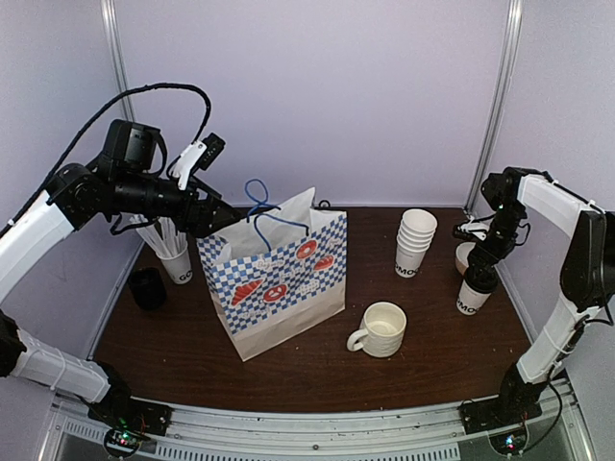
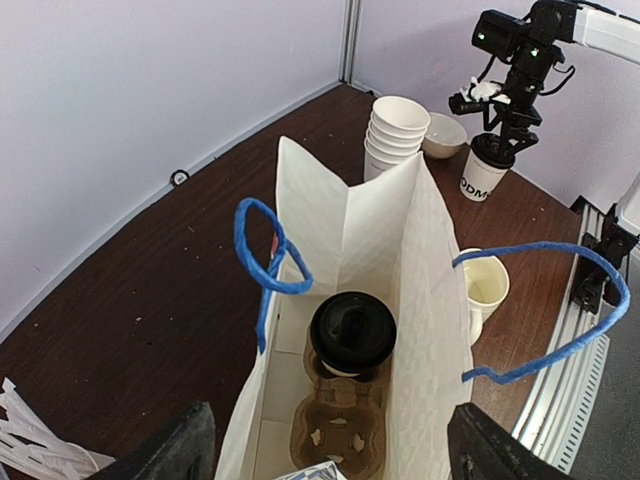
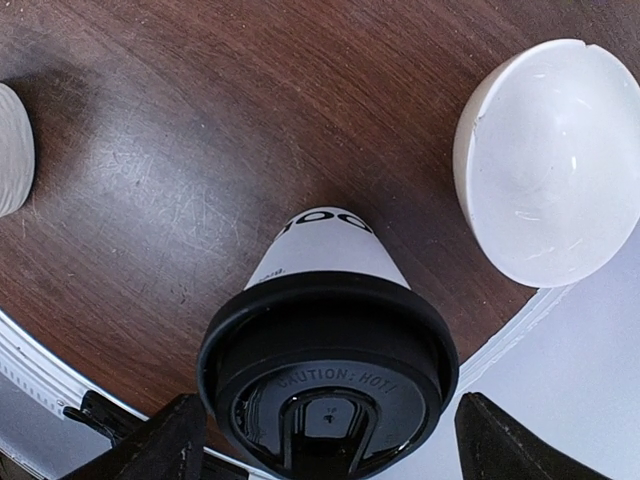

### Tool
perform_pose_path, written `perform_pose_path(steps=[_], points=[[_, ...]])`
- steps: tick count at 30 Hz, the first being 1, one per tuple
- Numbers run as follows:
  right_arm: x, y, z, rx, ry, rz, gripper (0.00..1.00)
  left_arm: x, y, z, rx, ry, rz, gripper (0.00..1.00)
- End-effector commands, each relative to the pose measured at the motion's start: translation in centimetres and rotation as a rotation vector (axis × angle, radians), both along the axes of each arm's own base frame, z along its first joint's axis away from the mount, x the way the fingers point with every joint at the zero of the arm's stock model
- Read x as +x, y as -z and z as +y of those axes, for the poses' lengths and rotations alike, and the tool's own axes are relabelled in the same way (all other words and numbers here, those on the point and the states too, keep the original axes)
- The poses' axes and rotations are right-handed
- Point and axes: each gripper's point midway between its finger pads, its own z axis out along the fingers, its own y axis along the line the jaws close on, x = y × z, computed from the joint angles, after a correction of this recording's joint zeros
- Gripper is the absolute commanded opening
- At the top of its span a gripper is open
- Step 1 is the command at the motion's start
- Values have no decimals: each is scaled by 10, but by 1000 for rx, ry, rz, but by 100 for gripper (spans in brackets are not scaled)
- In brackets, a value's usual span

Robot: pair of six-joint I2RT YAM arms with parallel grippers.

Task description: Pack the takeout coffee

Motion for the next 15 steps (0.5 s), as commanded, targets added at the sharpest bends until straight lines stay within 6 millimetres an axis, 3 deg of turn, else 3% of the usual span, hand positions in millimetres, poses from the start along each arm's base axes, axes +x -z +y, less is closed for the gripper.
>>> perform_pose_path(steps=[1,15], points=[[-1,5,-6,-19,6,14,90,3,-3,-7,-22,16,-19,84],[-8,21,-7,-19,5,64,88,3,-3,-7,-22,17,-18,84]])
